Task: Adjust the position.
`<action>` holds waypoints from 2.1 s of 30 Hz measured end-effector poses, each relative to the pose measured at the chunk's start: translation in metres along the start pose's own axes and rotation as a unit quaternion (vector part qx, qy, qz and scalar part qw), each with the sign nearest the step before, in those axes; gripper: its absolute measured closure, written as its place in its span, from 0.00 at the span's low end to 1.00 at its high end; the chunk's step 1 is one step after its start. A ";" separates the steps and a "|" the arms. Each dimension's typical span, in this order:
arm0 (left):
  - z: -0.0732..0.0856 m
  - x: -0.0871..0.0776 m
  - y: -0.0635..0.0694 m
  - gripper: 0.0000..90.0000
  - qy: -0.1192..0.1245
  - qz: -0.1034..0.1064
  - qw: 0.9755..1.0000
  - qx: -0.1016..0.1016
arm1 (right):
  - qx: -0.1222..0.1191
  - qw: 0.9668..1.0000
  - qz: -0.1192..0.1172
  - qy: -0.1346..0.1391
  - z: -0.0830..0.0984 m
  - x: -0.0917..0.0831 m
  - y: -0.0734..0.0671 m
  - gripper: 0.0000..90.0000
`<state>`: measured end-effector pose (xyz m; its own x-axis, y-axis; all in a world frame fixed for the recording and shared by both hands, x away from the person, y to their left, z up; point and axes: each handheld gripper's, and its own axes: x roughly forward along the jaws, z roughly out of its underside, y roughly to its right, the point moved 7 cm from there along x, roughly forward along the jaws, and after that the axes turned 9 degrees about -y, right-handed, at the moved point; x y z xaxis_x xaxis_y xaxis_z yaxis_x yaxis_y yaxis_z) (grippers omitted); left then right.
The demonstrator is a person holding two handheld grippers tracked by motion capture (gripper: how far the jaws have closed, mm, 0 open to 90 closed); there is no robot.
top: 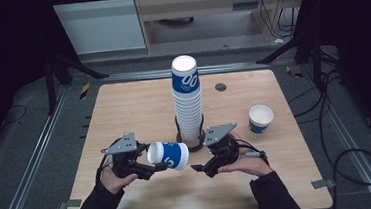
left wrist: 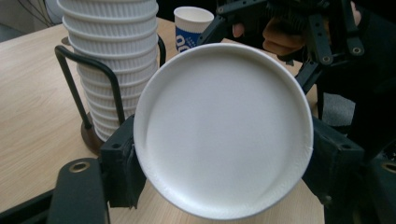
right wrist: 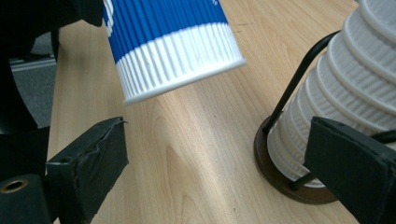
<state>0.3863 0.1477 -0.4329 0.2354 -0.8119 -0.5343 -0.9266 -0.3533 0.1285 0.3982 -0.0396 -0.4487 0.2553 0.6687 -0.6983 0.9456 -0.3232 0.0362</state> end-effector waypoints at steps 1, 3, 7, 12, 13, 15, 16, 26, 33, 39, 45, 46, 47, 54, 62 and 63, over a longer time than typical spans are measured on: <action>-0.001 0.001 0.001 0.28 0.006 0.005 1.000 0.001 | 0.003 1.000 -0.001 0.004 0.001 -0.001 0.000 0.07; -0.002 0.002 0.003 0.28 0.011 0.011 1.000 0.002 | 0.007 1.000 -0.004 0.004 0.003 -0.001 0.000 0.07; -0.004 0.005 0.007 0.28 0.018 0.020 1.000 0.008 | 0.007 1.000 -0.021 0.008 0.003 0.002 -0.005 0.06; -0.007 0.006 0.011 0.28 0.025 0.026 0.999 0.015 | 0.007 0.998 -0.051 0.028 -0.002 0.003 -0.012 0.06; -0.007 0.006 0.012 0.28 0.027 0.027 0.999 0.017 | 0.007 0.998 -0.055 0.030 -0.003 0.003 -0.012 0.06; -0.008 0.007 0.014 0.28 0.027 0.033 0.999 0.019 | 0.008 0.997 -0.060 0.036 -0.005 0.004 -0.014 0.06; -0.008 0.007 0.014 0.28 0.027 0.034 0.999 0.021 | 0.008 0.997 -0.064 0.038 -0.006 0.004 -0.014 0.06; -0.009 0.011 0.022 0.29 0.024 0.055 0.998 0.032 | 0.001 0.995 -0.091 0.039 -0.010 0.016 -0.021 0.06; -0.009 0.012 0.024 0.29 0.024 0.061 0.997 0.035 | 0.000 0.992 -0.115 0.047 -0.011 0.019 -0.024 0.08; -0.008 0.012 0.024 0.29 0.022 0.062 0.997 0.034 | -0.002 0.990 -0.126 0.055 -0.012 0.019 -0.026 0.15; -0.007 0.014 0.023 0.29 0.016 0.068 0.997 0.024 | -0.002 0.991 -0.128 0.049 -0.011 0.020 -0.025 0.17; -0.007 0.015 0.022 0.28 0.015 0.066 0.997 0.023 | 0.000 0.991 -0.129 0.048 -0.010 0.020 -0.025 0.17; -0.007 0.015 0.022 0.28 0.014 0.062 0.998 0.023 | 0.001 0.991 -0.128 0.048 -0.010 0.020 -0.025 0.17; -0.010 0.009 0.021 0.19 0.017 0.051 0.998 0.026 | -0.001 0.991 -0.123 0.044 -0.009 0.018 -0.023 0.18; -0.008 -0.006 0.013 0.16 0.010 0.032 0.999 0.028 | -0.005 0.995 -0.090 0.037 -0.004 0.005 -0.011 0.18; -0.006 -0.006 0.011 0.16 0.003 0.031 0.999 0.027 | -0.007 0.996 -0.083 0.032 -0.003 0.003 -0.009 0.18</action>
<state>0.3759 0.1463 -0.4232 0.1784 -0.8342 -0.5218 -0.9541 -0.2763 0.1157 0.3910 -0.0325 -0.4488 0.1073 0.7535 -0.6486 0.9786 -0.1954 -0.0651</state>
